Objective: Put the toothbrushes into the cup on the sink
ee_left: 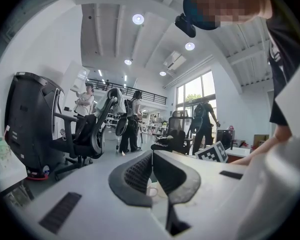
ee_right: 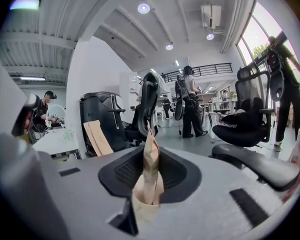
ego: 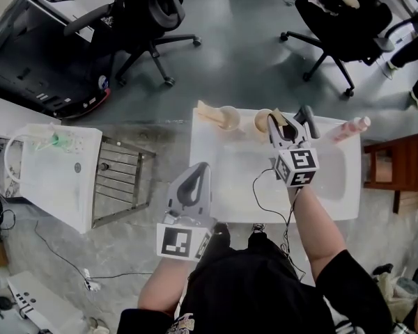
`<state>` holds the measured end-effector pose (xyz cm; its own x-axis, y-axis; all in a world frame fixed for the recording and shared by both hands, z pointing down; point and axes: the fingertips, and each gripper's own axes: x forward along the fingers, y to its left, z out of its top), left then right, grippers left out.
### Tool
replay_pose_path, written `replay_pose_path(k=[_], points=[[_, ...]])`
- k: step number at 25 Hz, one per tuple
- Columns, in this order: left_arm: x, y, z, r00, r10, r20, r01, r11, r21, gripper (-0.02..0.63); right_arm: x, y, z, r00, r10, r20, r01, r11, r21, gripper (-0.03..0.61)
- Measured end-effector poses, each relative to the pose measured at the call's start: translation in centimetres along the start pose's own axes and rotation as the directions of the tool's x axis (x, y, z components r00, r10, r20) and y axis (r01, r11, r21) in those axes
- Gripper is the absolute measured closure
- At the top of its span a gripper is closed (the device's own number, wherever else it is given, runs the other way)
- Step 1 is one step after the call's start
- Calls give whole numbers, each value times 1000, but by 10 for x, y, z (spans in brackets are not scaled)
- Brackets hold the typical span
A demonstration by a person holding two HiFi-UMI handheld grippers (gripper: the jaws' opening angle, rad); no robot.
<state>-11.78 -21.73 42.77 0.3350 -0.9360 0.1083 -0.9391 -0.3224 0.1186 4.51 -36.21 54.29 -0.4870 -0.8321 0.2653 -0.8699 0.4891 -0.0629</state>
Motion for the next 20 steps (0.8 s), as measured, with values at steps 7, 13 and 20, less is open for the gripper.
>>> replay_pose_path(k=[7,13,20], points=[[1,-1,0,1000,-8,4,8,1000,-3,607,0,6,0,999,33,8,-33,999,6,392],[0,-6,4,1000,-26,14,26,1000,-4,607,-5,14,10,998,59,32,-59,998,4,342],[-2,-11,8,998,-52,28,52,999,-1,607,-21,23,31,994,73,85,-73,997,-11,333]])
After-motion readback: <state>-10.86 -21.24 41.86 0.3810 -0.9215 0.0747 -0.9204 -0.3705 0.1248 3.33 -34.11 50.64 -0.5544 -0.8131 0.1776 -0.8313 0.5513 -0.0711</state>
